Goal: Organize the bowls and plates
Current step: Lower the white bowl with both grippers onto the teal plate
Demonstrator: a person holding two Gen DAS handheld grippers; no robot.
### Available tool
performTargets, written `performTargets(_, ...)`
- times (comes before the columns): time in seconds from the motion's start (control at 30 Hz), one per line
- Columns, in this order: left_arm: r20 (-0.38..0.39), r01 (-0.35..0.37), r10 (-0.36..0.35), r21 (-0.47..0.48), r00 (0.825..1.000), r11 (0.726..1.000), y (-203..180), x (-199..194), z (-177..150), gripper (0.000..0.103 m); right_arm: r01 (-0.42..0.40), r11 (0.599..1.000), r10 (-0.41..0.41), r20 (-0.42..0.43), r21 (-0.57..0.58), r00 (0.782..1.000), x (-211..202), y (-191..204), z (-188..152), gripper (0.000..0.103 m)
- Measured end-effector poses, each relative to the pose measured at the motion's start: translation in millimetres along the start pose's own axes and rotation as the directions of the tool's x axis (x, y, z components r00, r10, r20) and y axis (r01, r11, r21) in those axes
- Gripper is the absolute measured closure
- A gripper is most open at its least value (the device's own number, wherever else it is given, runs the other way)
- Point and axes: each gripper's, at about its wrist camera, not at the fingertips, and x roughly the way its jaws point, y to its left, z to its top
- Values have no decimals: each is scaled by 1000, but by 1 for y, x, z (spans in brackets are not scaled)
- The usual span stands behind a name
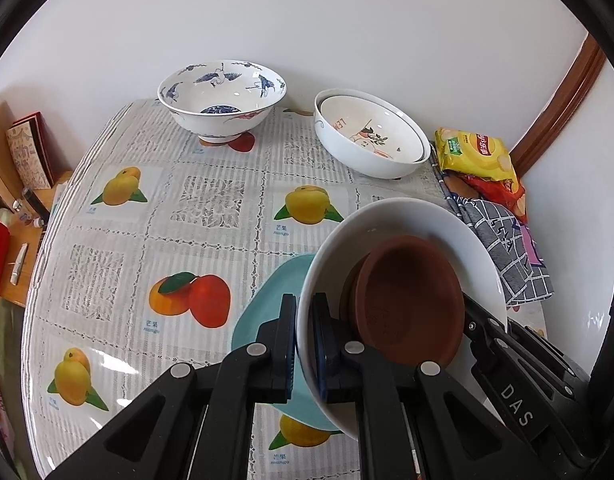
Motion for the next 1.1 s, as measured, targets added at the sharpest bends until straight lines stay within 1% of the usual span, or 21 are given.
performTargets(0.47, -23, -10, 9, -16, 1000, 1000, 12, 14, 2, 94, -4, 1000, 4, -23, -6, 1000, 18, 6, -2, 93)
performTargets(1.1, -74, -20, 18, -31, 997, 999, 26, 39, -3, 94, -5, 1000, 5, -81, -7, 997, 45, 7, -10, 93)
